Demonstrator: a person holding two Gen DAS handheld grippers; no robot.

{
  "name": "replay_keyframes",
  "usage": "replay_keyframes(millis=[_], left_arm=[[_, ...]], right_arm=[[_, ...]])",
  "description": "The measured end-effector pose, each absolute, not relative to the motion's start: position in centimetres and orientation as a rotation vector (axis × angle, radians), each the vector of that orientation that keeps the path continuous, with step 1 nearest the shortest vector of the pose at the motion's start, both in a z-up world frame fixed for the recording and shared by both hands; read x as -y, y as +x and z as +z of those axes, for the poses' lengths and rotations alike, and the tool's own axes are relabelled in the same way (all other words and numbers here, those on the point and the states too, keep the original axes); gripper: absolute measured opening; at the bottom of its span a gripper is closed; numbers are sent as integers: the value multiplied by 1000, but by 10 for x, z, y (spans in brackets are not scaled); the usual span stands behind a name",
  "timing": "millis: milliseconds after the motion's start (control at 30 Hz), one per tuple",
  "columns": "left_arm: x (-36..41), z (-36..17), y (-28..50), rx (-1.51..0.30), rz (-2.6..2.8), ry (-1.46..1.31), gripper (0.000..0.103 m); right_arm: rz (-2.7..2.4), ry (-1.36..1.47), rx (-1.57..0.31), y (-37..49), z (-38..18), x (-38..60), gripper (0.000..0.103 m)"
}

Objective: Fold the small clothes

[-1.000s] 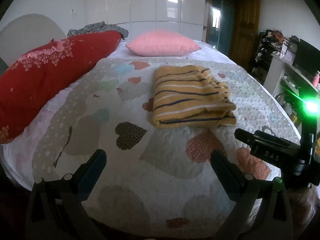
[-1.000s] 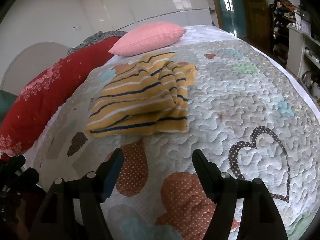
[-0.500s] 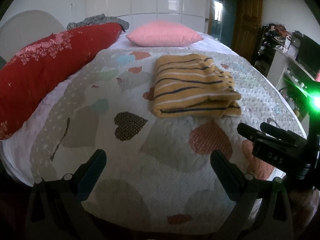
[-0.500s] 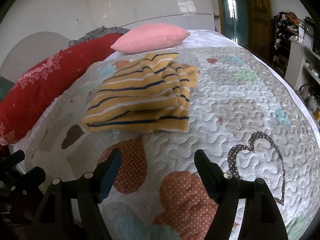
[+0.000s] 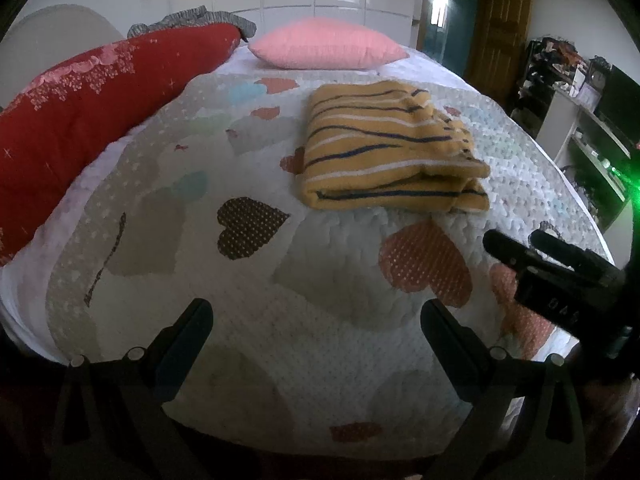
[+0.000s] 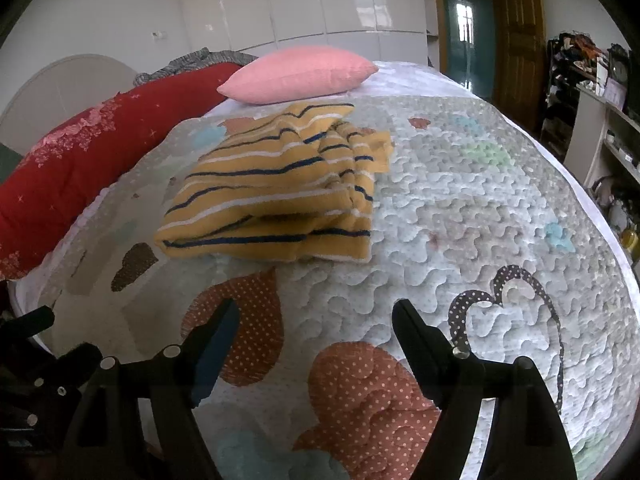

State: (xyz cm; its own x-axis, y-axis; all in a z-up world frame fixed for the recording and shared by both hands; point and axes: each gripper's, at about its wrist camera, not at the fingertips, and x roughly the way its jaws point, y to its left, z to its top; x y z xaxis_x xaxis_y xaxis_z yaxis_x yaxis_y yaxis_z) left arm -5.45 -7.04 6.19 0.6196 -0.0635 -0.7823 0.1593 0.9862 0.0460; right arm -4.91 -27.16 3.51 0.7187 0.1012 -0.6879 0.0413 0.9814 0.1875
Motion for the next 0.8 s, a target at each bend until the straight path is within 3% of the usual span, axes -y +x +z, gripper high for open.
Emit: replay_keyframes(millis=[233,267,300,367,533,667,800], left_arm=[[65,49,-46,-941,-140,99,103],[65,47,-45,-948,-142,95,103],[64,46,-45,-953,-146,92,103],[63,44,-44,-957,-153,87,103],[60,39,-39,-971,-162,79,103],[60,34,-35,-989,-161,88,103],[62,33,-34,-987,-161,97,103]], right_arm=[[29,265,-691,-26,55,291,83],[39,286,-678,-18,59,294,78],[55,304,-667,-10,62,296,61],[98,323,-651,11,68,296,47],[157,275,-683,85,66,276,47],[162,294,-796,146,33,280,48],[144,401,-786,157,24,304,48]])
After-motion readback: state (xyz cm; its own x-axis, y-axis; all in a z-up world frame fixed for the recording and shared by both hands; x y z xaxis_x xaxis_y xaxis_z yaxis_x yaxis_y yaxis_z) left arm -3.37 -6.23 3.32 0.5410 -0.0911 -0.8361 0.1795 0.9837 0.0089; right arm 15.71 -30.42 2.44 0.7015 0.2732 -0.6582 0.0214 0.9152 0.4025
